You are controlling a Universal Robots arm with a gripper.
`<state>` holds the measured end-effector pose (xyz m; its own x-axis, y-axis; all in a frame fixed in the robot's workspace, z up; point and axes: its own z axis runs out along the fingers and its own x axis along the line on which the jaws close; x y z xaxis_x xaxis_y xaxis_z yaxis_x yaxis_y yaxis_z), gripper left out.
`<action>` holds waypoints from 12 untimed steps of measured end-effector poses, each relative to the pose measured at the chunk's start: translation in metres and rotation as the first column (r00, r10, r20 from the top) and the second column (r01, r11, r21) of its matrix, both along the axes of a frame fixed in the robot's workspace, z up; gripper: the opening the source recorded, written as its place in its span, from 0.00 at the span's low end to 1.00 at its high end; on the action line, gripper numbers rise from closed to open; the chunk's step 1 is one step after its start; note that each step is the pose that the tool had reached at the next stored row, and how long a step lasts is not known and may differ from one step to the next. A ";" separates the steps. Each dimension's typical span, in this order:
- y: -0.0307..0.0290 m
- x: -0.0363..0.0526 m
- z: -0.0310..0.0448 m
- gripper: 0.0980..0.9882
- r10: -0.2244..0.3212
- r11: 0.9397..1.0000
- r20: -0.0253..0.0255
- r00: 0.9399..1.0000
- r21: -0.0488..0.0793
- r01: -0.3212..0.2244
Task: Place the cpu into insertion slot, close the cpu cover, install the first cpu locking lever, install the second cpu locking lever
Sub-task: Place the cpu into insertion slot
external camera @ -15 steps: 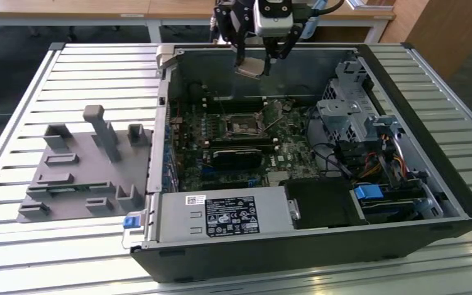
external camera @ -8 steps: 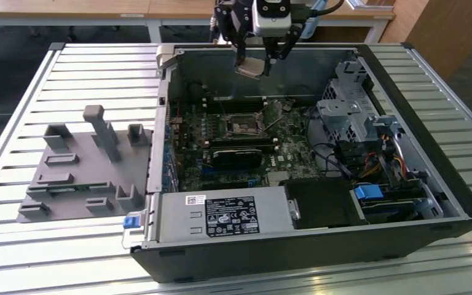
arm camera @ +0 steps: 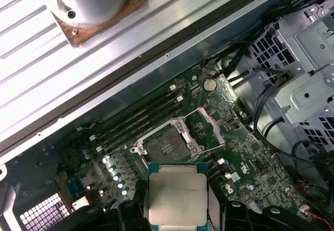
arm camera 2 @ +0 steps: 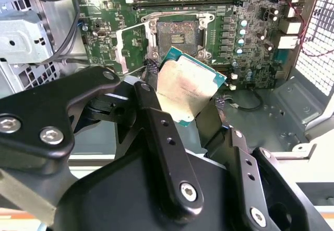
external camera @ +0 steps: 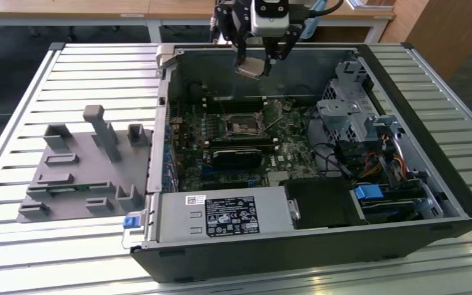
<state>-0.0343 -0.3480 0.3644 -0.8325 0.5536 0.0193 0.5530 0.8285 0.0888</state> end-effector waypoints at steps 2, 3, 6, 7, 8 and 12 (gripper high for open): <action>0.0000 0.0000 0.0000 0.49 -0.007 1.000 0.000 1.000 0.000 0.007; 0.0000 0.0000 0.0000 0.49 -0.011 1.000 0.000 1.000 0.000 0.011; 0.0000 0.0000 -0.0001 0.49 -0.021 1.000 0.000 1.000 0.000 0.021; 0.0000 0.0000 -0.0001 0.49 -0.025 1.000 0.000 1.000 0.000 0.025; 0.0000 0.0000 -0.0001 0.49 -0.029 1.000 0.000 1.000 0.000 0.029; 0.0000 0.0000 -0.0001 0.49 -0.042 0.999 0.000 0.999 0.000 0.042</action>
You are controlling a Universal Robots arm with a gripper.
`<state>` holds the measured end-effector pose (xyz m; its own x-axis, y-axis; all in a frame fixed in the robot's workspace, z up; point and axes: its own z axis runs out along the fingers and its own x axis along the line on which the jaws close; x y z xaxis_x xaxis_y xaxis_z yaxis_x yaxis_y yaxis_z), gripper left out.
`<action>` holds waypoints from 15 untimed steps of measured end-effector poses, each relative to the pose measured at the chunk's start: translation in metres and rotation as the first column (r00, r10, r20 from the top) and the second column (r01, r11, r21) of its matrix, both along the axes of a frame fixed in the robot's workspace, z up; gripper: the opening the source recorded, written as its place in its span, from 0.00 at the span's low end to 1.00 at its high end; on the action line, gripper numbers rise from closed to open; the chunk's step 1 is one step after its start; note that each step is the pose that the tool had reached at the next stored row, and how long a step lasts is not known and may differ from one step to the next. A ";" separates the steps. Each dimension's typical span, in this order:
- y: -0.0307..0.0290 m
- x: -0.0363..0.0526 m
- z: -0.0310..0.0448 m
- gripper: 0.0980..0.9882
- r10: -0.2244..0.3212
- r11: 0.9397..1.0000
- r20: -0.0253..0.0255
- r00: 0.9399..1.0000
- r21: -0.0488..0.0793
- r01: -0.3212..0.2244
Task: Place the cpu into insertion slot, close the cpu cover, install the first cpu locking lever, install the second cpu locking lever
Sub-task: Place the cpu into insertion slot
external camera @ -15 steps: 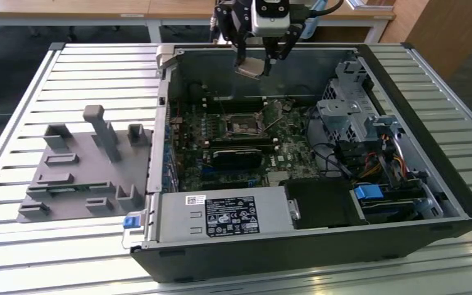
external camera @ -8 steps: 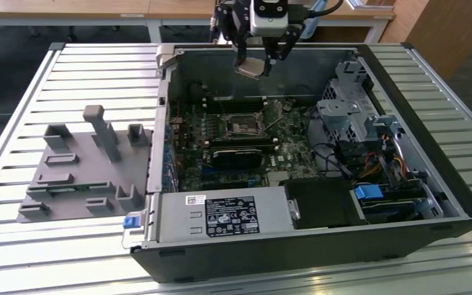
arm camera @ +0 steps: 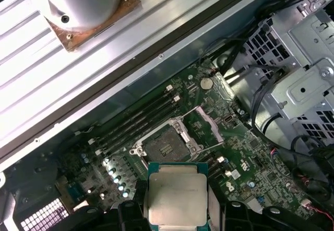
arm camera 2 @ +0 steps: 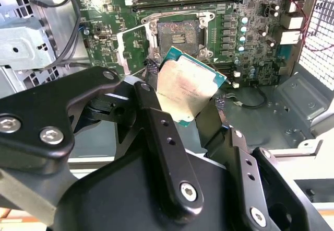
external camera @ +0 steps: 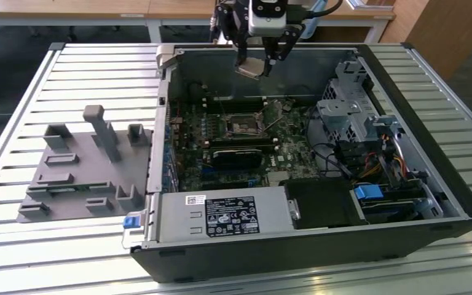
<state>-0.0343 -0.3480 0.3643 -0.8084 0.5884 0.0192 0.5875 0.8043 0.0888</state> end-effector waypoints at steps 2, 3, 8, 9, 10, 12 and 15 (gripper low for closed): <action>0.0000 0.0000 0.0000 0.49 -0.007 1.000 0.000 1.000 0.000 0.007; 0.0000 0.0000 0.0000 0.49 -0.010 1.000 0.000 1.000 0.000 0.010; 0.0000 0.0000 -0.0001 0.49 -0.028 1.000 0.000 1.000 0.000 0.028; 0.0000 0.0000 -0.0001 0.49 -0.032 1.000 0.000 1.000 0.000 0.032; 0.0000 0.0000 -0.0001 0.49 -0.035 0.999 0.000 0.999 0.000 0.035; 0.0000 0.0000 -0.0001 0.49 -0.042 0.999 0.000 0.999 0.000 0.042; 0.0000 0.0000 -0.0001 0.49 -0.052 0.999 0.000 0.999 0.000 0.052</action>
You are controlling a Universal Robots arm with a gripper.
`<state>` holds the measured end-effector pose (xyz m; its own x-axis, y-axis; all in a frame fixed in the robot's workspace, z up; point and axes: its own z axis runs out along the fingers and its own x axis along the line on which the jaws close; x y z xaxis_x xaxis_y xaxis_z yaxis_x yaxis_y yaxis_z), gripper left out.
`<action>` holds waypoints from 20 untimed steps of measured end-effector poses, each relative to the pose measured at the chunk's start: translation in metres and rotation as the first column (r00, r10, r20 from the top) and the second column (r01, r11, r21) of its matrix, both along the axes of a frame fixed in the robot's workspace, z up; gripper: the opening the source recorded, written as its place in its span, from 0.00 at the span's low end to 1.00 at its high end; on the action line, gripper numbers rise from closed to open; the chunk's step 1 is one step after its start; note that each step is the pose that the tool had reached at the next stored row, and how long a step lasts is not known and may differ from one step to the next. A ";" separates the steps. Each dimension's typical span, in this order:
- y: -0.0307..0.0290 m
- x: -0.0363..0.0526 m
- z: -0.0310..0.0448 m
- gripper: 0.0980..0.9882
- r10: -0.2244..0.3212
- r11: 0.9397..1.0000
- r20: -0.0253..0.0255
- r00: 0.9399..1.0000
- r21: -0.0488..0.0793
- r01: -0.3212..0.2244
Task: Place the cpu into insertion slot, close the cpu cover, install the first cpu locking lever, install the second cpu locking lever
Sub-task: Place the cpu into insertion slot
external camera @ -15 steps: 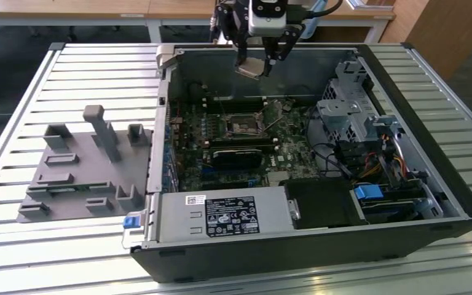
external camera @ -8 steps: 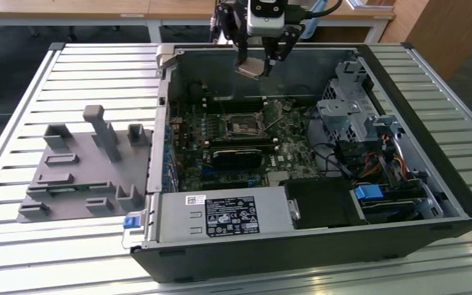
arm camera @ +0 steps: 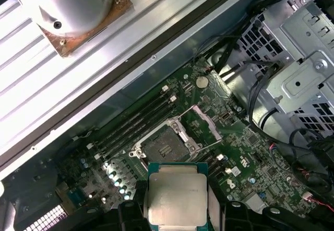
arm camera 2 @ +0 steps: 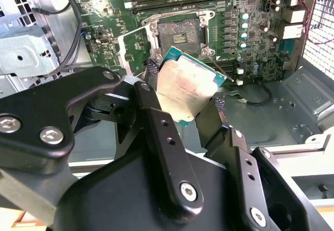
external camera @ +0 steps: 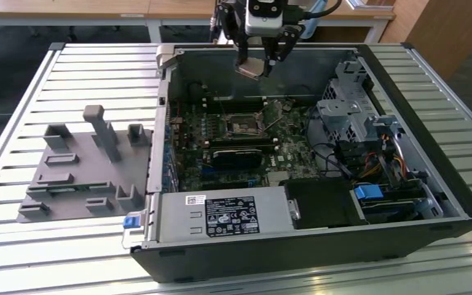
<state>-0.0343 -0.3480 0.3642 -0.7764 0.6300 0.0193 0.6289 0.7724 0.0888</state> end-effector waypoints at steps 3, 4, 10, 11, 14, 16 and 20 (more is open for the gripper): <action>0.0000 0.0000 0.0000 0.49 -0.010 1.000 0.000 1.000 0.000 0.010; 0.0000 0.0000 0.0000 0.49 -0.014 1.000 0.000 1.000 0.000 0.014; 0.0000 0.0000 0.0000 0.49 -0.034 0.999 0.000 0.999 0.000 0.034; 0.0000 0.0000 0.0000 0.49 -0.037 0.999 0.000 0.999 0.000 0.037; 0.0000 0.0000 0.0000 0.49 -0.047 0.999 0.000 0.999 0.000 0.047; 0.0000 0.0000 0.0000 0.49 -0.054 0.999 0.000 0.999 0.000 0.054; 0.0000 0.0000 0.0000 0.49 -0.068 0.998 0.000 0.998 0.000 0.068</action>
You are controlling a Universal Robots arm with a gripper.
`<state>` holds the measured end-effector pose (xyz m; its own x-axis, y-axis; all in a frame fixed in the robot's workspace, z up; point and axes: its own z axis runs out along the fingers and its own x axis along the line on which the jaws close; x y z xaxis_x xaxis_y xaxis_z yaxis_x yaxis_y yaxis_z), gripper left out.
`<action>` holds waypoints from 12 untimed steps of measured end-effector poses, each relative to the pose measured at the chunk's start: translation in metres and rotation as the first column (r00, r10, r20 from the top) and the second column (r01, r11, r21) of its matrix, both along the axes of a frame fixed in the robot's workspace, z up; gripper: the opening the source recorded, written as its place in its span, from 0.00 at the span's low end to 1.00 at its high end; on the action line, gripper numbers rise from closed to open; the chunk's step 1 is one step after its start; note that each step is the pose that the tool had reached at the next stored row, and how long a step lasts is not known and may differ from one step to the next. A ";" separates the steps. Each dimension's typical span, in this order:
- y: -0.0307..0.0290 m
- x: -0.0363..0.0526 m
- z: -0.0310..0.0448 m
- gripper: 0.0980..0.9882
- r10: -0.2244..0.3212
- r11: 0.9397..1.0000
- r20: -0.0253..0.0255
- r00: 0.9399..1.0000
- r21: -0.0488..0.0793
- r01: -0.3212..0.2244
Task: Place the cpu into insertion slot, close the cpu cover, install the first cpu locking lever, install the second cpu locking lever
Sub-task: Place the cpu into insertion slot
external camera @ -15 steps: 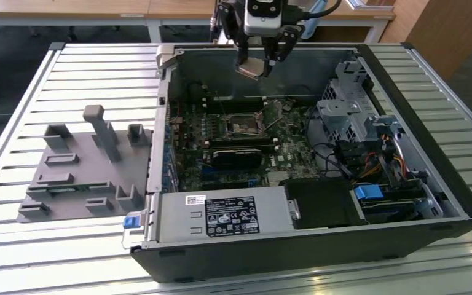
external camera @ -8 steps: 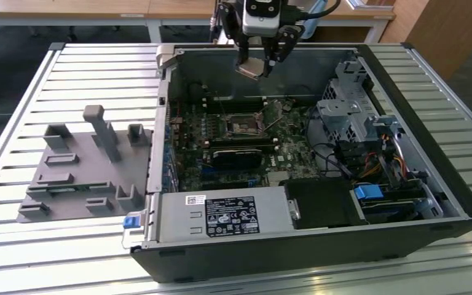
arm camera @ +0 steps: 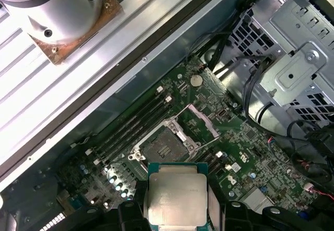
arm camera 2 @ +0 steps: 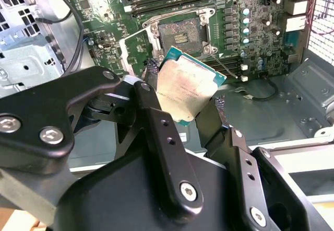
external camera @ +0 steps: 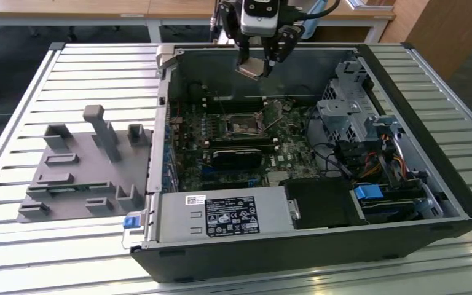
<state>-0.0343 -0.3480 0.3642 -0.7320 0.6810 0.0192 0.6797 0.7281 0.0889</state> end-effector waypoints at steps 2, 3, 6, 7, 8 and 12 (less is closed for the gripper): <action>0.0000 0.0000 0.0000 0.49 -0.007 1.000 0.000 1.000 0.000 0.007; 0.0000 0.0000 0.0000 0.49 -0.010 1.000 0.000 1.000 0.000 0.010; 0.0000 0.0000 0.0000 0.49 -0.020 1.000 0.000 1.000 0.000 0.020; 0.0000 0.0000 0.0000 0.49 -0.023 1.000 0.000 1.000 0.000 0.023; 0.0000 0.0000 0.0000 0.49 -0.026 1.000 0.000 1.000 0.000 0.026; 0.0000 0.0000 0.0000 0.49 -0.038 0.999 0.000 0.999 0.000 0.038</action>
